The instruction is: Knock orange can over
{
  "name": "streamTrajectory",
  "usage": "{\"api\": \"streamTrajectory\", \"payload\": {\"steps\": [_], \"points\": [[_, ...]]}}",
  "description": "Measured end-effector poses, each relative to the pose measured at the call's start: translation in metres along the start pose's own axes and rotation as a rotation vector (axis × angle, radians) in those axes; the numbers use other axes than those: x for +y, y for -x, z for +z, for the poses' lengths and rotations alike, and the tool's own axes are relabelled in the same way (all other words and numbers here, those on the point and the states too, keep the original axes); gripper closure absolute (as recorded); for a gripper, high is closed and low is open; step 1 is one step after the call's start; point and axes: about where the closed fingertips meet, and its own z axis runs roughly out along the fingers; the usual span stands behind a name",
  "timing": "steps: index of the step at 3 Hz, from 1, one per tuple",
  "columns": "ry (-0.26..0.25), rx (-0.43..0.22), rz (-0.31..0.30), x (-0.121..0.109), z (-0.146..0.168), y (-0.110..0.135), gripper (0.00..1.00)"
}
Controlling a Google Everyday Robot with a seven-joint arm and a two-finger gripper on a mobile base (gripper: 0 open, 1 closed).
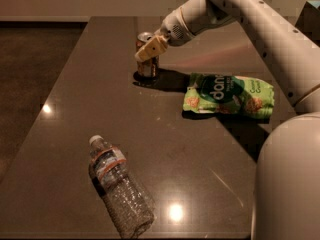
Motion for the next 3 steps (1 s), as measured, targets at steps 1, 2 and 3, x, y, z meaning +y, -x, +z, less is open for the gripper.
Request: {"api": "streamTrajectory", "payload": {"steps": [1,2,3], "points": [[0.02,0.042,-0.052,0.019,-0.016,0.01,0.86],[0.042,0.2,-0.152,0.05,-0.021,0.02,1.0],[0.052,0.373,-0.27,0.072,-0.014,0.028,1.0]]}}
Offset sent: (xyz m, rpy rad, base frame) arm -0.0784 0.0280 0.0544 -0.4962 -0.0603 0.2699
